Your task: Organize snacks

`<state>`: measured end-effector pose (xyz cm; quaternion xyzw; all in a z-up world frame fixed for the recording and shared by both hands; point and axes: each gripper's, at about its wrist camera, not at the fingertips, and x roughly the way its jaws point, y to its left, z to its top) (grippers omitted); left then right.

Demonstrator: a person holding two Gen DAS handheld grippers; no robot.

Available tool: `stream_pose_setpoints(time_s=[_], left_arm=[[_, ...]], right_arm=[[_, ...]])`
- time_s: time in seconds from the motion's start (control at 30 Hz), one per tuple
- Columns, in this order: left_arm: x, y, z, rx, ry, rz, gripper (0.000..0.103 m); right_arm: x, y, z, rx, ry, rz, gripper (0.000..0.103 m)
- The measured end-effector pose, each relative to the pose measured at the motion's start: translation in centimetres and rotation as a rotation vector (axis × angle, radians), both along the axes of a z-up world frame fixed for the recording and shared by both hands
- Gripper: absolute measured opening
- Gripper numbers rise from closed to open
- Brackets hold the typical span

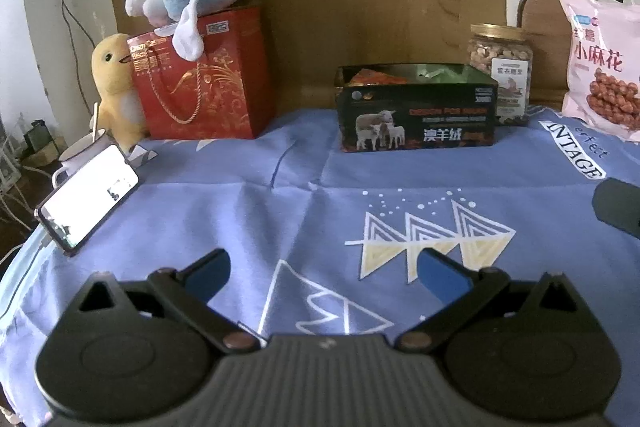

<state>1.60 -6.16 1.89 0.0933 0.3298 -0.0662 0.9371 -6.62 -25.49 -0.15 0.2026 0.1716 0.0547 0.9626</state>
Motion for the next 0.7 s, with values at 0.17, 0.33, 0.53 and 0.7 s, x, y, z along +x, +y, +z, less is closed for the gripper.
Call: stream_pose_setpoints(time_s=[0.17,0.33,0.53,0.7], left_arm=[[-0.09,-0.06,0.02,0.001,0.0,-0.006,0.103],[-0.17,-0.13,0.05,0.001,-0.001,-0.006,0.103],[-0.55,-0.4,0.23,0.011,-0.035,0.0,0.103],[-0.69,-0.23,0.44,0.012,-0.057,0.001,0.103]], right_arm=[[-0.02,-0.02,-0.01,0.001,0.001,0.0,0.088],[-0.03,-0.03,0.0,0.0,0.0,0.0,0.088],[-0.05,-0.05,-0.01,0.002,0.0,0.0,0.088],[-0.06,-0.06,-0.02,0.001,0.001,0.0,0.088]])
